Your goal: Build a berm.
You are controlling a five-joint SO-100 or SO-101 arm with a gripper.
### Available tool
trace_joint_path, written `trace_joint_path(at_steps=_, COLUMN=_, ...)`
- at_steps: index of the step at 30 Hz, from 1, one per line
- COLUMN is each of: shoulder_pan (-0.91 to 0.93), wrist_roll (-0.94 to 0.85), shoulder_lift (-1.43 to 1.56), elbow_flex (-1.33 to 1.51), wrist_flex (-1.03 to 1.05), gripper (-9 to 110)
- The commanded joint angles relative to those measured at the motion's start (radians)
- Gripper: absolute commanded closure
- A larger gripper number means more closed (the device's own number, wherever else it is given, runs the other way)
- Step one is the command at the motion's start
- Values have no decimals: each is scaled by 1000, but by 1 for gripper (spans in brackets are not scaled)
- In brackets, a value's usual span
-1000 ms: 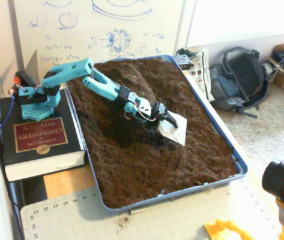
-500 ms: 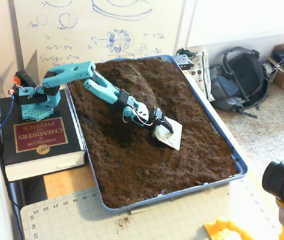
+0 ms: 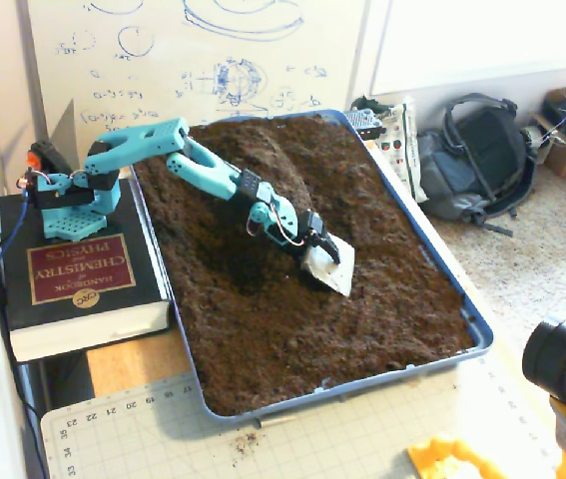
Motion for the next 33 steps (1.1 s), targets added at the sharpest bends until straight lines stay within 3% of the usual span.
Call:
trace_joint_path(at_steps=1, shoulder_pan=-26, wrist_roll=5, shoulder_lift=41, elbow_flex=0, wrist_flex=149, gripper=101)
trace_joint_path(at_steps=23, shoulder_pan=-28, wrist_roll=18, shoulder_lift=187, elbow_flex=2, wrist_flex=560, gripper=101)
trace_joint_path(at_steps=33, shoulder_pan=-44, wrist_roll=20, shoulder_lift=314, elbow_flex=-5, wrist_flex=566, gripper=101)
